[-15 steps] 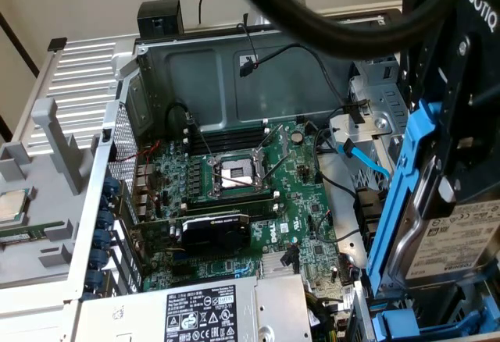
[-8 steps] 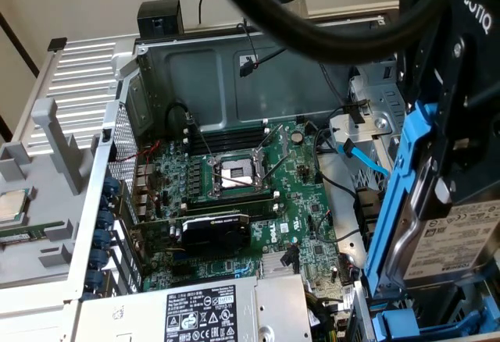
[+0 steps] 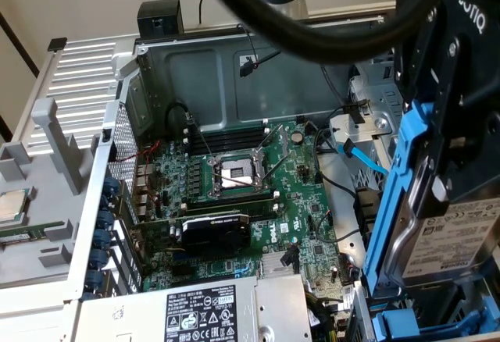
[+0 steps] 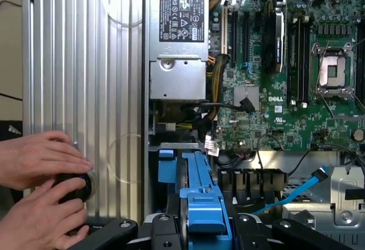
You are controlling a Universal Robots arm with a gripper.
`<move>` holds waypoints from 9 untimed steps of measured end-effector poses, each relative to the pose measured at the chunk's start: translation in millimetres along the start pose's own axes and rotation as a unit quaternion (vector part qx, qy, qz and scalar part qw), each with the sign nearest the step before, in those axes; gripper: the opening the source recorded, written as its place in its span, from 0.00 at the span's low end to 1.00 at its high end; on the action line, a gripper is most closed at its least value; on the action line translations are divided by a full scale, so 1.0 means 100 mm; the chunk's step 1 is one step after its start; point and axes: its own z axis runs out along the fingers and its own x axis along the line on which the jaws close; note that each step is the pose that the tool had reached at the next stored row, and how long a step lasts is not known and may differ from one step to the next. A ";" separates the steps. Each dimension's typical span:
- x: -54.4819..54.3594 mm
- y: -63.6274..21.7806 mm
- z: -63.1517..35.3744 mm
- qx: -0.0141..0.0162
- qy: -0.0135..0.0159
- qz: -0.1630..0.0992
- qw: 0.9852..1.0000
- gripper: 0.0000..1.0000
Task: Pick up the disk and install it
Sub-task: 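Insert the disk into the insertion slot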
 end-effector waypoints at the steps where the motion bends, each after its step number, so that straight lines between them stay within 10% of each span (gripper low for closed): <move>1: -0.01 0.000 0.002 0.000 0.001 0.000 1.000 0.37; 9: -0.02 0.003 0.047 0.001 0.003 -0.005 1.000 0.37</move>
